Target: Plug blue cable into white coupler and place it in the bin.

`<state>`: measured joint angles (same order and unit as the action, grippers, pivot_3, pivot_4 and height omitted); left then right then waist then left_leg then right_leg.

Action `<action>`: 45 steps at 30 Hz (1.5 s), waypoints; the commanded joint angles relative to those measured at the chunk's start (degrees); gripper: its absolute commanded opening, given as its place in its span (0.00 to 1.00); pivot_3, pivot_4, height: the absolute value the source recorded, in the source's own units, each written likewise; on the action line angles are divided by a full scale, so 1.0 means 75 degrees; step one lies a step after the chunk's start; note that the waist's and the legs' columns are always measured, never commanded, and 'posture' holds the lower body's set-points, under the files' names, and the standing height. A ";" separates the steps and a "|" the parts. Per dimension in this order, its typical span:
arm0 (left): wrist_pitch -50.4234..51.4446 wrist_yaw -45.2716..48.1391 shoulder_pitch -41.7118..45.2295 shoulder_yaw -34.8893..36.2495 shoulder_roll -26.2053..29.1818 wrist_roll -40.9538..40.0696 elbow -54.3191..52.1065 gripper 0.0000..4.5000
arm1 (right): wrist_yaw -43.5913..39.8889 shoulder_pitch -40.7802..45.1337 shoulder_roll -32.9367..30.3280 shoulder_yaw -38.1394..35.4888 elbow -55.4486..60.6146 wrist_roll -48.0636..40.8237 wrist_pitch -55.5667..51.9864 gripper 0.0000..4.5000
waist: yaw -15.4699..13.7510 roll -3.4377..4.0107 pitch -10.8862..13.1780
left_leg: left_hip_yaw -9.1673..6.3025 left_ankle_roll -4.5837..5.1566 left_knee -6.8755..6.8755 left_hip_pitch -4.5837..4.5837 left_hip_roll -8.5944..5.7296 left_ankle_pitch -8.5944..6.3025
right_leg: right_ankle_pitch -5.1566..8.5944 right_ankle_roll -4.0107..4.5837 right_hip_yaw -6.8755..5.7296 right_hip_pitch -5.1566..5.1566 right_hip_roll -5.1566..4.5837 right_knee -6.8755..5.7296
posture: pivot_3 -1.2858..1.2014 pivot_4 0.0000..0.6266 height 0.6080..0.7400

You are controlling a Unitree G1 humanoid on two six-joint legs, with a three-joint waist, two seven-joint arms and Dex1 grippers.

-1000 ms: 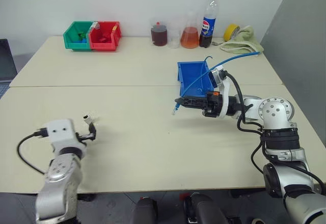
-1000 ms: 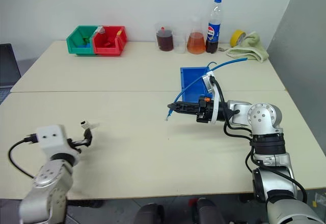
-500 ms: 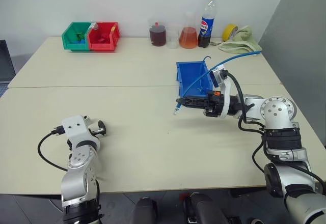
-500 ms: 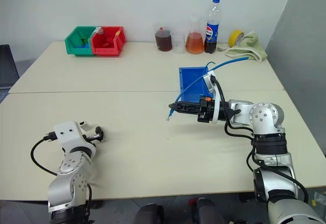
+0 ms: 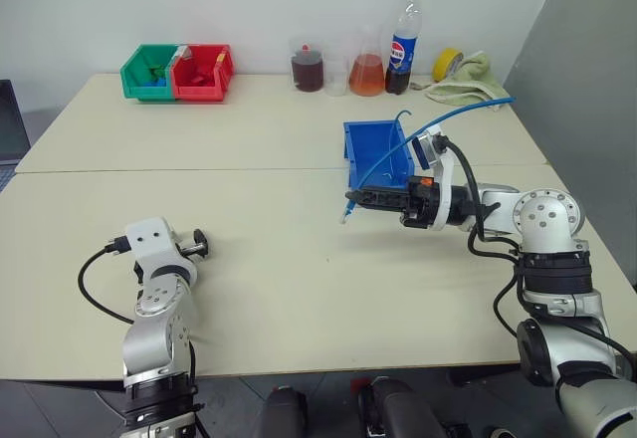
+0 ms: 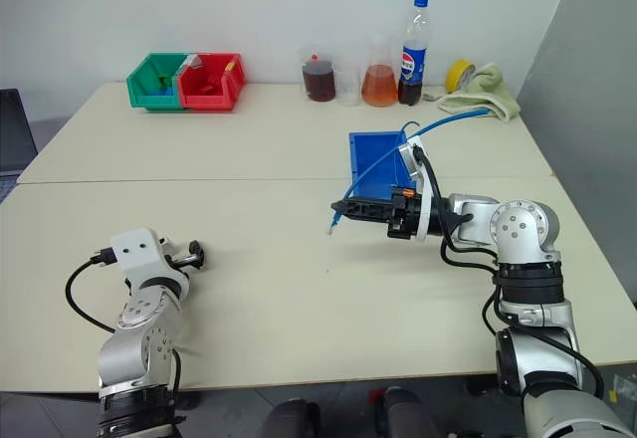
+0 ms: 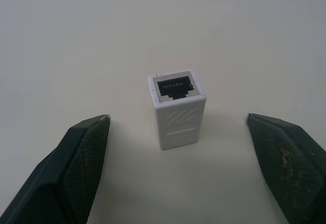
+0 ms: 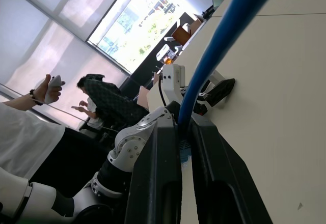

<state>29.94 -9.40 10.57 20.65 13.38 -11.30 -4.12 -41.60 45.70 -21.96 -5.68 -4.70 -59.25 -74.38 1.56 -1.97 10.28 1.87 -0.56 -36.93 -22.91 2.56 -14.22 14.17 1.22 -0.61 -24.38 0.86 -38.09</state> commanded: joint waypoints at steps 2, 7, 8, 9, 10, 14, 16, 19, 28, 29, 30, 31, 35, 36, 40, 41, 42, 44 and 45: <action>0.0155 -0.0079 -0.0020 0.0075 0.0063 0.0145 -0.0077 0.89 | -0.0013 0.0003 -0.0008 -0.0228 0.0288 -0.0133 0.0040 0.01 | 0.0004 0.0000 0.0000 | 0.0000 0.0000 0.0000 0.0001 0.0000 0.0000 | 0.0000 0.0000 0.0000 0.0000 0.0000 0.0000 | 0.52 0.24 1.00; 0.0252 -0.0083 -0.0053 0.0081 0.0069 0.0161 -0.0109 0.71 | 0.0004 -0.0025 -0.0006 -0.0226 0.0296 -0.0138 0.0043 0.01 | 0.0025 0.0000 0.0000 | 0.0002 0.0000 0.0002 0.0002 0.0001 0.0000 | -0.0001 0.0001 0.0001 0.0000 0.0000 0.0000 | 0.52 0.24 1.00; 0.0269 -0.0091 -0.0062 0.0090 0.0069 0.0163 -0.0119 0.66 | 0.0009 -0.0027 -0.0003 -0.0224 0.0296 -0.0138 0.0044 0.01 | 0.0026 0.0000 0.0000 | 0.0002 0.0000 0.0002 0.0003 0.0001 0.0000 | -0.0001 0.0001 0.0001 0.0000 0.0001 0.0000 | 0.52 0.24 1.00; 0.0291 -0.0111 -0.0078 0.0099 0.0066 0.0172 -0.0145 0.61 | 0.0003 -0.0031 -0.0010 -0.0224 0.0293 -0.0136 0.0046 0.01 | 0.0026 0.0000 0.0000 | 0.0002 0.0000 0.0002 0.0003 0.0002 0.0000 | -0.0001 0.0001 0.0001 0.0000 0.0001 0.0000 | 0.52 0.24 1.00; 0.0311 -0.0126 -0.0098 0.0114 0.0065 0.0176 -0.0171 0.56 | -0.0002 -0.0032 -0.0015 -0.0222 0.0285 -0.0131 0.0052 0.01 | 0.0026 0.0000 0.0000 | 0.0002 0.0000 0.0002 0.0003 0.0002 0.0000 | -0.0001 0.0001 0.0001 0.0000 0.0001 0.0000 | 0.52 0.24 1.00; 0.0377 -0.0164 -0.0160 0.0150 0.0045 0.0185 -0.0254 0.37 | -0.0028 -0.0020 -0.0014 -0.0204 0.0244 -0.0104 0.0078 0.01 | 0.0027 0.0000 0.0000 | 0.0003 0.0000 0.0001 0.0002 0.0002 0.0000 | -0.0001 0.0002 0.0002 0.0000 0.0001 0.0000 | 0.52 0.24 1.00; 0.0405 -0.0175 -0.0174 0.0155 0.0029 0.0187 -0.0288 0.29 | -0.0039 -0.0008 -0.0005 -0.0189 0.0198 -0.0072 0.0110 0.01 | 0.0027 0.0000 0.0000 | 0.0003 0.0000 0.0001 0.0003 0.0001 0.0000 | -0.0001 0.0002 0.0003 0.0000 0.0001 0.0000 | 0.52 0.24 1.00; 0.0443 -0.0198 -0.0192 0.0178 0.0024 0.0187 -0.0344 0.18 | -0.0047 -0.0011 -0.0003 -0.0181 0.0159 -0.0053 0.0128 0.01 | 0.0027 0.0000 0.0000 | 0.0002 0.0000 0.0001 0.0002 0.0002 0.0000 | -0.0001 0.0002 0.0002 0.0000 0.0001 0.0000 | 0.52 0.24 1.00; 0.0574 0.0006 -0.0268 -0.0012 0.0189 0.0202 -0.0650 0.18 | -0.0062 -0.0022 -0.0015 -0.0170 0.0157 -0.0046 0.0133 0.01 | 0.0026 0.0000 0.0000 | 0.0003 0.0000 0.0001 0.0002 0.0001 0.0000 | -0.0001 0.0002 0.0002 0.0001 0.0001 0.0000 | 0.52 0.24 1.00; 0.0546 0.0192 -0.0276 -0.0150 0.0303 0.0222 -0.0721 0.18 | -0.0050 -0.0014 -0.0007 -0.0173 0.0156 -0.0048 0.0131 0.01 | 0.0027 0.0000 0.0000 | 0.0003 0.0000 0.0001 0.0002 0.0001 0.0000 | -0.0001 0.0002 0.0002 0.0000 0.0001 0.0000 | 0.52 0.24 1.00; 0.0537 0.0466 -0.0285 -0.0307 0.0451 0.0199 -0.0804 0.18 | -0.0045 -0.0008 -0.0008 -0.0174 0.0157 -0.0049 0.0128 0.01 | 0.0027 0.0000 0.0000 | 0.0003 0.0000 0.0001 0.0002 0.0001 0.0000 | -0.0001 0.0002 0.0002 0.0000 0.0001 0.0000 | 0.52 0.24 1.00; 0.0554 0.0730 -0.0289 -0.0419 0.0574 0.0140 -0.0875 0.18 | -0.0046 -0.0004 -0.0014 -0.0175 0.0160 -0.0049 0.0124 0.01 | 0.0023 0.0000 0.0000 | 0.0001 0.0000 0.0002 0.0001 0.0001 0.0000 | -0.0001 0.0002 0.0001 0.0000 0.0001 0.0000 | 0.52 0.24 1.00; 0.0590 0.2560 -0.0272 -0.1125 0.1575 -0.0207 -0.1301 0.18 | -0.0082 0.0030 -0.0090 -0.0183 0.0169 -0.0052 0.0098 0.01 | 0.0008 0.0000 0.0000 | -0.0002 -0.0001 0.0000 -0.0003 0.0000 0.0000 | -0.0001 0.0002 -0.0003 0.0000 0.0001 0.0002 | 0.52 0.24 1.00; 0.0582 0.3002 -0.0256 -0.1281 0.1812 -0.0297 -0.1382 0.18 | -0.0083 0.0044 -0.0102 -0.0190 0.0168 -0.0054 0.0093 0.01 | 0.0008 0.0000 0.0000 | 0.0000 -0.0001 0.0000 -0.0002 -0.0001 0.0000 | -0.0001 0.0002 -0.0001 0.0000 -0.0001 0.0002 | 0.52 0.24 1.00; 0.0522 0.4348 -0.0108 -0.1678 0.2360 -0.0745 -0.1463 0.18 | -0.0091 0.0068 -0.0126 -0.0192 0.0163 -0.0048 0.0104 0.01 | 0.0008 0.0001 0.0001 | 0.0002 0.0000 0.0001 -0.0004 -0.0002 0.0000 | -0.0001 0.0002 0.0001 -0.0001 -0.0002 0.0007 | 0.52 0.24 1.00; 0.0487 0.4658 -0.0065 -0.1775 0.2453 -0.0839 -0.1468 0.18 | -0.0086 0.0060 -0.0133 -0.0196 0.0179 -0.0054 0.0101 0.01 | 0.0008 0.0001 0.0001 | 0.0003 0.0000 0.0001 -0.0002 -0.0002 0.0000 | -0.0001 0.0002 0.0001 -0.0001 -0.0002 0.0007 | 0.52 0.24 1.00; 0.0426 0.4944 -0.0016 -0.1908 0.2552 -0.0870 -0.1448 0.18 | -0.0073 0.0040 -0.0140 -0.0209 0.0212 -0.0072 0.0085 0.01 | 0.0008 0.0001 0.0001 | 0.0001 0.0000 0.0001 -0.0004 -0.0002 0.0000 | -0.0001 0.0002 0.0001 -0.0001 -0.0001 0.0008 | 0.52 0.24 1.00; 0.0324 0.5490 0.0061 -0.2164 0.2685 -0.0968 -0.1449 0.18 | -0.0043 -0.0001 -0.0160 -0.0235 0.0281 -0.0104 0.0054 0.01 | 0.0008 0.0001 0.0001 | 0.0001 0.0000 0.0002 -0.0003 -0.0001 0.0000 | -0.0001 0.0002 -0.0001 -0.0001 -0.0001 0.0008 | 0.52 0.24 1.00; 0.0302 0.5757 0.0081 -0.2274 0.2723 -0.1051 -0.1482 0.18 | -0.0027 -0.0018 -0.0171 -0.0251 0.0309 -0.0122 0.0037 0.01 | 0.0008 0.0001 0.0001 | 0.0001 0.0000 0.0003 -0.0003 -0.0001 0.0000 | -0.0001 0.0002 0.0000 -0.0002 -0.0001 0.0007 | 0.52 0.24 1.00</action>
<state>34.18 29.03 10.00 4.96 32.67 -17.56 -13.15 -41.43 45.37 -22.54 -5.70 -4.67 -59.22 -74.19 1.62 -1.96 10.29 1.87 -0.57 -36.91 -22.93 2.56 -14.22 14.16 1.24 -0.62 -24.40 0.86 -38.04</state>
